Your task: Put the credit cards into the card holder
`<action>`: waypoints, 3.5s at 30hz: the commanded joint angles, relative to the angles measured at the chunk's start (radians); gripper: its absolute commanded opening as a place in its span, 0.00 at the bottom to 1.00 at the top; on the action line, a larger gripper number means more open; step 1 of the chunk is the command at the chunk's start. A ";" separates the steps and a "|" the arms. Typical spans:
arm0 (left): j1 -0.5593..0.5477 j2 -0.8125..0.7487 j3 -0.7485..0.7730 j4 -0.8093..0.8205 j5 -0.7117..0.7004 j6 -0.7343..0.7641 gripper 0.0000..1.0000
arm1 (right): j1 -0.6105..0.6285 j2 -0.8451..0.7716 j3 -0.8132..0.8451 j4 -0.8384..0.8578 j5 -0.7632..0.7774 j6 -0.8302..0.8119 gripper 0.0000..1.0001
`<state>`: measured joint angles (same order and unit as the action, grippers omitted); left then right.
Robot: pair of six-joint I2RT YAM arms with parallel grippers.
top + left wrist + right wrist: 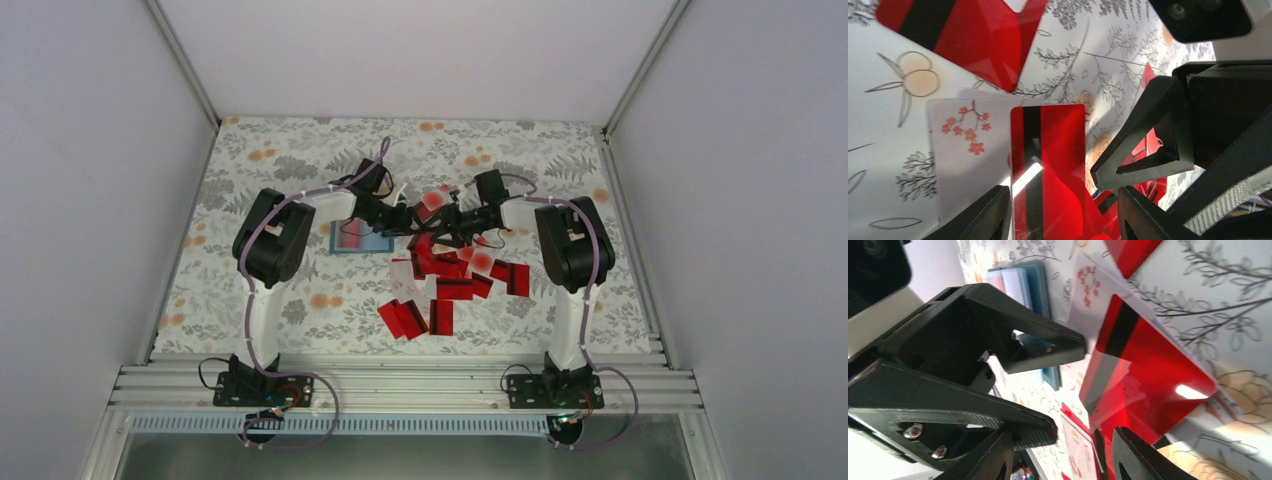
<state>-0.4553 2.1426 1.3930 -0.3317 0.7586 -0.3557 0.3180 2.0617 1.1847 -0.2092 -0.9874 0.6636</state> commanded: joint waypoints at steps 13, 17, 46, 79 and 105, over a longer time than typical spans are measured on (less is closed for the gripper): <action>-0.062 0.040 -0.018 -0.083 0.006 0.020 0.55 | 0.025 -0.100 0.025 -0.185 0.240 -0.087 0.49; -0.082 0.029 0.041 -0.200 -0.159 0.077 0.55 | 0.004 -0.160 -0.030 -0.207 0.276 -0.085 0.49; -0.336 0.213 0.476 -0.640 -0.884 -0.198 0.78 | -0.109 -0.381 -0.198 -0.344 0.403 -0.281 0.50; -0.375 0.298 0.443 -0.683 -0.982 -0.301 0.66 | -0.144 -0.390 -0.290 -0.312 0.356 -0.325 0.50; -0.312 0.253 0.290 -0.543 -0.847 -0.258 0.58 | -0.144 -0.368 -0.254 -0.318 0.368 -0.300 0.50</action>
<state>-0.7918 2.2646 1.7580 -0.8169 -0.1574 -0.6235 0.1806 1.6936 0.9138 -0.5255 -0.6281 0.3569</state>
